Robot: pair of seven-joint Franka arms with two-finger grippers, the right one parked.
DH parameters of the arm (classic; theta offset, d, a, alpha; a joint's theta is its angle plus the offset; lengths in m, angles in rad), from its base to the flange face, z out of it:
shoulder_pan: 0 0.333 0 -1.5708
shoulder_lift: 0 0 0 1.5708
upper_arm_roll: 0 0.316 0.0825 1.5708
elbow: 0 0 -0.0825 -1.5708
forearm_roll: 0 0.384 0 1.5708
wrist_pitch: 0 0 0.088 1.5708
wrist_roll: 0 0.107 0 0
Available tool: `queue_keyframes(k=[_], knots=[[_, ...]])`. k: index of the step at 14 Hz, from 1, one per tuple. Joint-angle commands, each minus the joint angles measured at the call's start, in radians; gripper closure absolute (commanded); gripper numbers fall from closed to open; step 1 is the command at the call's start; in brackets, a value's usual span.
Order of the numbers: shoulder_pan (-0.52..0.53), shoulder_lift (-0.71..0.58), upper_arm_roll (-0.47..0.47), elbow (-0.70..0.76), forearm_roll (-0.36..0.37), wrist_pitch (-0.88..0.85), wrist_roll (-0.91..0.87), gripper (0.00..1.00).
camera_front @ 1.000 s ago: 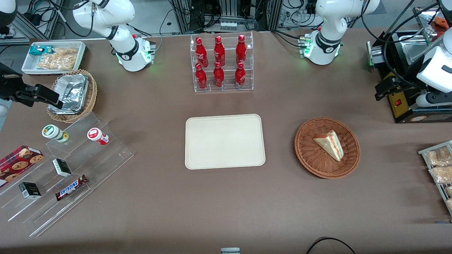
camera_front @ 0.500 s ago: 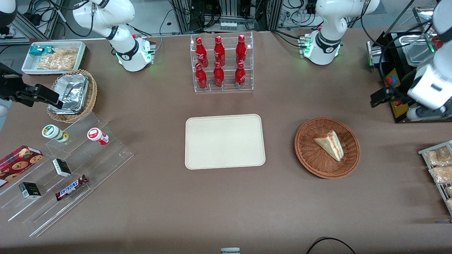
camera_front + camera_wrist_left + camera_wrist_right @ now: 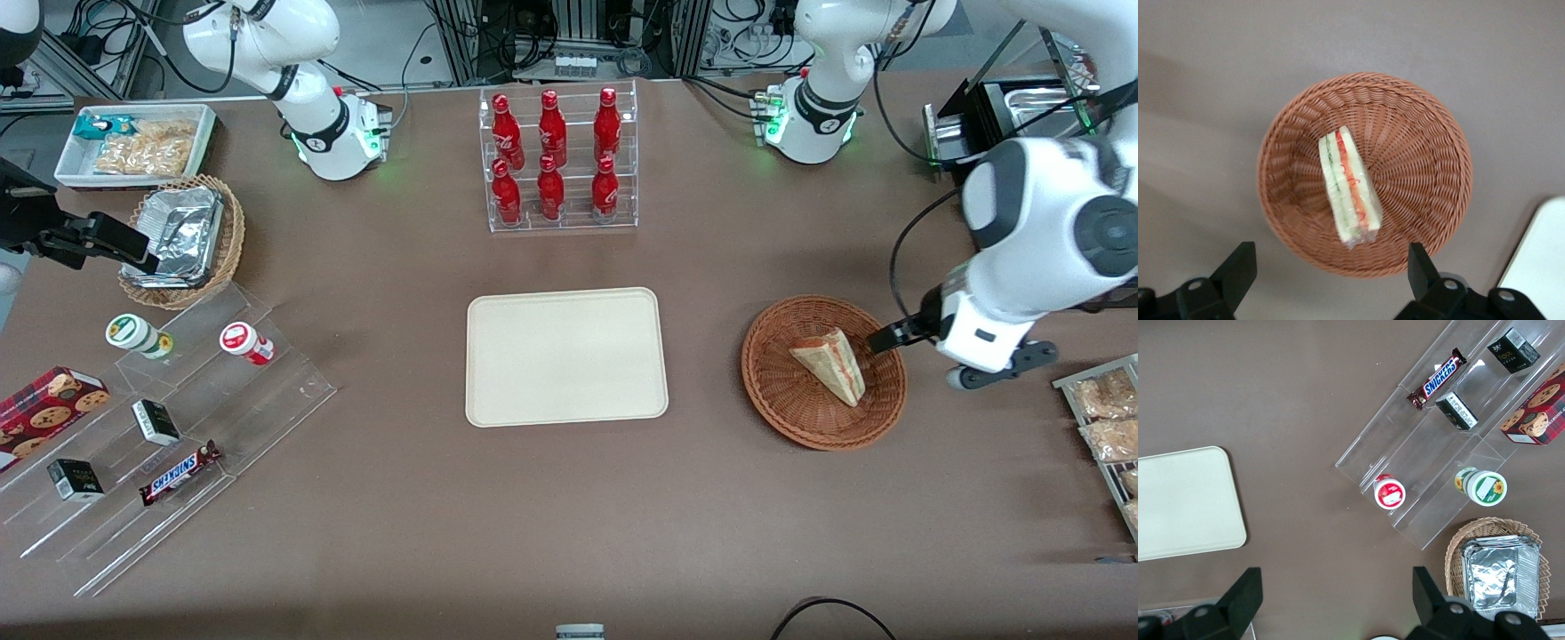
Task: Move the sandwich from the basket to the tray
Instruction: 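Move the left gripper down over the wrapped sandwich in the wicker basket, then close the left gripper on the sandwich's upright edge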
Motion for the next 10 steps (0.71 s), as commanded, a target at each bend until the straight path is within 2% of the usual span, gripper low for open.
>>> queue_keyframes(k=[1,5,10], knots=[[-0.032,-0.059,0.0,-0.157,0.011,0.153,-0.236,0.0],[-0.059,-0.049,0.003,-0.285,0.011,0.298,-0.324,0.0],[-0.053,0.02,0.006,-0.311,0.013,0.425,-0.326,0.0]])
